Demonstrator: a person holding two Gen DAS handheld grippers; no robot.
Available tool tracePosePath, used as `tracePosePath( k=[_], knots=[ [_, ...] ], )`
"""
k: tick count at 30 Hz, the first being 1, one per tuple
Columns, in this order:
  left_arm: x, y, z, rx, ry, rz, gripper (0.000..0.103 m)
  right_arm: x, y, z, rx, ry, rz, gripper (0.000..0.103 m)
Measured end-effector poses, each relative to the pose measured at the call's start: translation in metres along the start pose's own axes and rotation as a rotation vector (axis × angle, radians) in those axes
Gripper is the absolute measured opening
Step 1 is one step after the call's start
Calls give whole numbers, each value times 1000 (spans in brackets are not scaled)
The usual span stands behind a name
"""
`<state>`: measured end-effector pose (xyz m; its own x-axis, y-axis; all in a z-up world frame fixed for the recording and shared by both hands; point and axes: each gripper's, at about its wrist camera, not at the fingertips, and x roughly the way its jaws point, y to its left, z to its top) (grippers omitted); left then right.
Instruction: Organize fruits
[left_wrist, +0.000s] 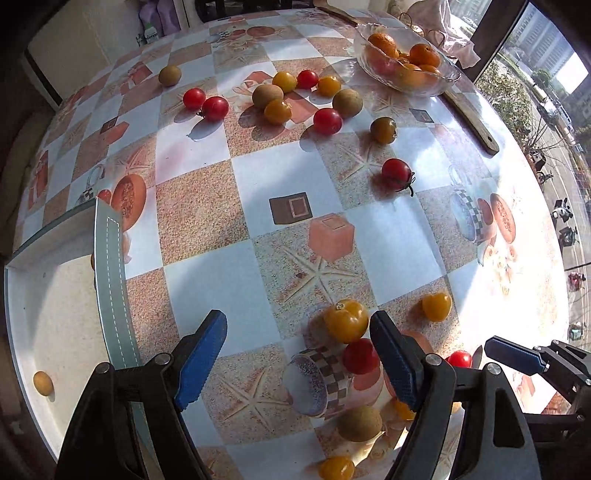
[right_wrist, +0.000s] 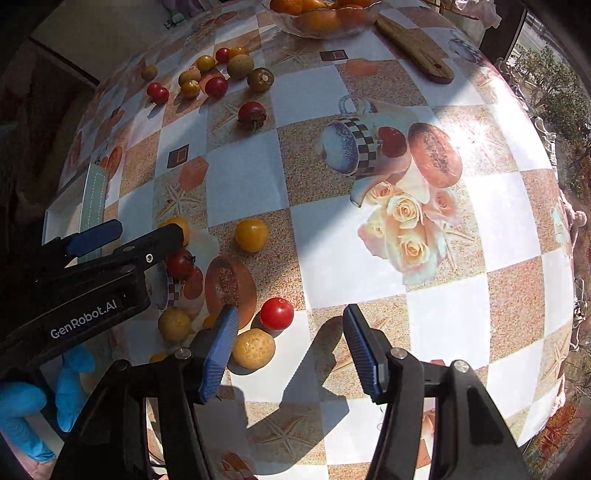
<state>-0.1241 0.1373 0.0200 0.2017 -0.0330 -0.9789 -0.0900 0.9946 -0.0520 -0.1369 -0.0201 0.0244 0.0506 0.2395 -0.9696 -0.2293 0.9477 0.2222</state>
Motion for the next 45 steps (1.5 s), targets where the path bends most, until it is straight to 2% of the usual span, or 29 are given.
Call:
tracePosePath(
  k=[1,5,8,10,11,13,15,17,20,24,33,37,45],
  knots=[
    [3,-1,1,1,13,0,72,2,1,0,0,4,6,53],
    [8,-7,2,10,23,22,71,6,7,-1,-17,2,14,49],
    [7,-14,3,23,22,39,64,7,11,-1,-29,4,14,46],
    [6,-17,2,30,16,41,52,8,17,-2,-58,3,-10,44],
    [5,-20,1,34,13,40,49,10,23,-2,-81,2,-27,41],
    [4,-25,1,41,4,36,37,11,31,-6,-132,-5,-72,34],
    [3,-35,-2,47,-7,36,29,14,39,-9,-175,-17,-119,21],
    [2,-47,-5,55,-18,47,16,13,39,-11,-183,-22,-124,20],
    [-1,-48,-10,20,-19,-11,16,11,28,-11,-137,-15,-77,20],
    [-11,-44,-14,5,-35,-25,16,4,4,-8,-38,-8,19,20],
    [-28,-4,-13,-83,-56,-89,16,-10,-20,0,48,-27,57,20],
    [-37,20,-14,-112,-76,-93,16,-15,-19,1,60,-31,72,20],
    [-42,34,-24,-145,-66,-101,16,-11,-3,2,46,-26,72,20]
  ],
)
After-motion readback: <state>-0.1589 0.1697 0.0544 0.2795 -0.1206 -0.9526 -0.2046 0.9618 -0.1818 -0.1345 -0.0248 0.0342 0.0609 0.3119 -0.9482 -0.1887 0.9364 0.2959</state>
